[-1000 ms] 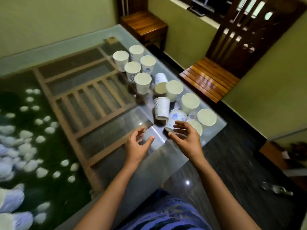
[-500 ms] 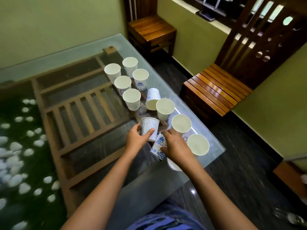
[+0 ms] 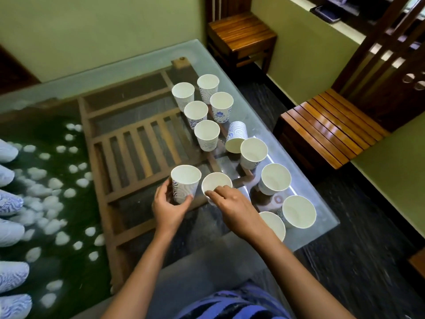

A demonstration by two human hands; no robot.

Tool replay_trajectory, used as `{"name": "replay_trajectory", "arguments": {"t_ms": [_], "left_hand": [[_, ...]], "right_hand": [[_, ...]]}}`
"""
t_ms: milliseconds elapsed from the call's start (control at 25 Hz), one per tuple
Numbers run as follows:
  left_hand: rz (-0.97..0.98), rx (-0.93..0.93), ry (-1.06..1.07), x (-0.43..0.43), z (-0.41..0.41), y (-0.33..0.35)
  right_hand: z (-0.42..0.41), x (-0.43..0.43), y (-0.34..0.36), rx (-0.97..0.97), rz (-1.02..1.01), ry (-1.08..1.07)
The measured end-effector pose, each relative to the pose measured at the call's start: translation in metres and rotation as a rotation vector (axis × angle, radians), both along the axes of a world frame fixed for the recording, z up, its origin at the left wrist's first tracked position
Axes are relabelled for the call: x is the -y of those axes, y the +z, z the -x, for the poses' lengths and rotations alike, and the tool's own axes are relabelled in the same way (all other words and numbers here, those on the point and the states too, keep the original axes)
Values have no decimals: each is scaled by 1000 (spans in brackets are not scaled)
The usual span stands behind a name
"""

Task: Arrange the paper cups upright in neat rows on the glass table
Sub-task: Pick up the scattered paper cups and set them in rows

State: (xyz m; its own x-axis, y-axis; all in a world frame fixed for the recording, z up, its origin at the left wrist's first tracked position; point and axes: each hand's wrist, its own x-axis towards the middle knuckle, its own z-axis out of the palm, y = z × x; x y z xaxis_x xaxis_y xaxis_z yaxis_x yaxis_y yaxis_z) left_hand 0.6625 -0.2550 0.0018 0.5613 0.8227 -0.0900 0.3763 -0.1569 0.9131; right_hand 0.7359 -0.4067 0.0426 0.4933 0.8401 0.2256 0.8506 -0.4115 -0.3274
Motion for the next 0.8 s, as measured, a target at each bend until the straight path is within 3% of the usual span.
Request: {"name": "replay_trajectory", "arguments": {"t_ms": [80,160,360,440,640,800], "left_hand": [[14,23,35,-5,10,-3],[63,36,29,-7,14,-7],[19,37,-13,-11,23,-12],[-16,55,-36,-13,25,-11],[-20,125,-69,-21,28,-4],[-24,152,-11,-40,36,-1]], "right_hand": [[3,-6,-4,40,-61,31],[5,-9,-7,-51,-181,-75],[19,-14,-18,-652,-363,-553],[22,-21,-25,-775,-414,-673],[29,-38,-33,-826,-586,-755],[28,-55,-35,-771,-485,-579]]}}
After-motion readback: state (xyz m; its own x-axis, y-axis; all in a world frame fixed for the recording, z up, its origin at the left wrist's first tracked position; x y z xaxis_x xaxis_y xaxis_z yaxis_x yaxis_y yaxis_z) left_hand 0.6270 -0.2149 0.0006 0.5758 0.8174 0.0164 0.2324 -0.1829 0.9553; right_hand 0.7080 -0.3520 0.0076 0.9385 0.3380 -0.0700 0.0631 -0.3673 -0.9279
